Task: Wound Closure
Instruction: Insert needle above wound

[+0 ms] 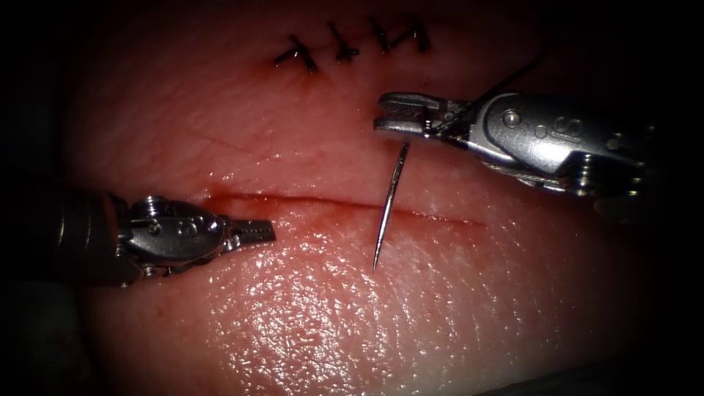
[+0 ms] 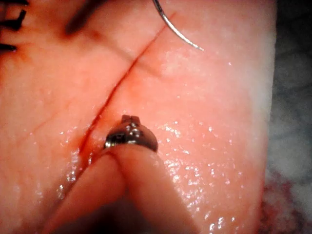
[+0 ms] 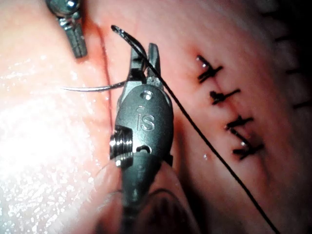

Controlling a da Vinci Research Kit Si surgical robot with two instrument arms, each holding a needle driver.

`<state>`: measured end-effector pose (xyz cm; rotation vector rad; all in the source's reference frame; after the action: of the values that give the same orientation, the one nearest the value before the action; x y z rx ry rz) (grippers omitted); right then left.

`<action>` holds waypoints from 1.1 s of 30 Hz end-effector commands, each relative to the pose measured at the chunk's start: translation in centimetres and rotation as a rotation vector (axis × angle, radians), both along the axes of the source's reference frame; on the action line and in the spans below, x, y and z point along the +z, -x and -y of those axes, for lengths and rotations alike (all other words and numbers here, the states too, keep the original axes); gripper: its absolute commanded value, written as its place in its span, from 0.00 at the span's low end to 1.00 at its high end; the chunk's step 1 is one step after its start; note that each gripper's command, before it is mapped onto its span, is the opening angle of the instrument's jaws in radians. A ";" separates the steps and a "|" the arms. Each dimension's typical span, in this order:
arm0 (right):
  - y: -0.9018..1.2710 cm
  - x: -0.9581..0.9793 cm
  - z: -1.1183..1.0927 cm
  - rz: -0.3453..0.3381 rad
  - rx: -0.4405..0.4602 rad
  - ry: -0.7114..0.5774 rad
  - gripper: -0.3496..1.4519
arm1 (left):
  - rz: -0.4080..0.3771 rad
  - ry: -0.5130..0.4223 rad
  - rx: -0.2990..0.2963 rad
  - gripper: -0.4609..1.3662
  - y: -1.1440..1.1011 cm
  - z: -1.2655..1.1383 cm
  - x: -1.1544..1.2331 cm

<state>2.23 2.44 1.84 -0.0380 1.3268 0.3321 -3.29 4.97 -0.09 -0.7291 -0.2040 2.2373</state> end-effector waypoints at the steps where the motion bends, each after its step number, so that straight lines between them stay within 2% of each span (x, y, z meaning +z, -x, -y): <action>1: -0.01 0.01 -0.03 0.001 0.001 0.017 0.00 | -0.009 -0.004 0.005 0.06 0.00 0.01 0.01; 5: -0.15 0.04 -0.04 0.007 -0.024 0.088 0.00 | -0.076 -0.016 0.025 0.06 -0.04 0.09 0.14; 10: -0.24 0.07 -0.05 0.011 -0.051 0.160 0.00 | -0.087 -0.008 0.033 0.06 -0.06 0.14 0.22; 15: -0.36 0.10 -0.05 0.027 -0.070 0.248 0.00 | -0.109 -0.040 0.042 0.06 -0.06 0.18 0.35; 20: -0.49 0.17 -0.04 0.038 -0.078 0.302 0.00 | -0.178 -0.067 0.065 0.06 -0.07 0.29 0.50; 33: -0.87 0.37 -0.04 0.018 -0.166 0.462 0.00 | -0.154 -0.130 0.083 0.06 -0.06 0.53 0.57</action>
<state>3.13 2.46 2.24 -0.3145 1.3552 -0.1349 -3.23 4.43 0.48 -0.4764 -0.2958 2.3204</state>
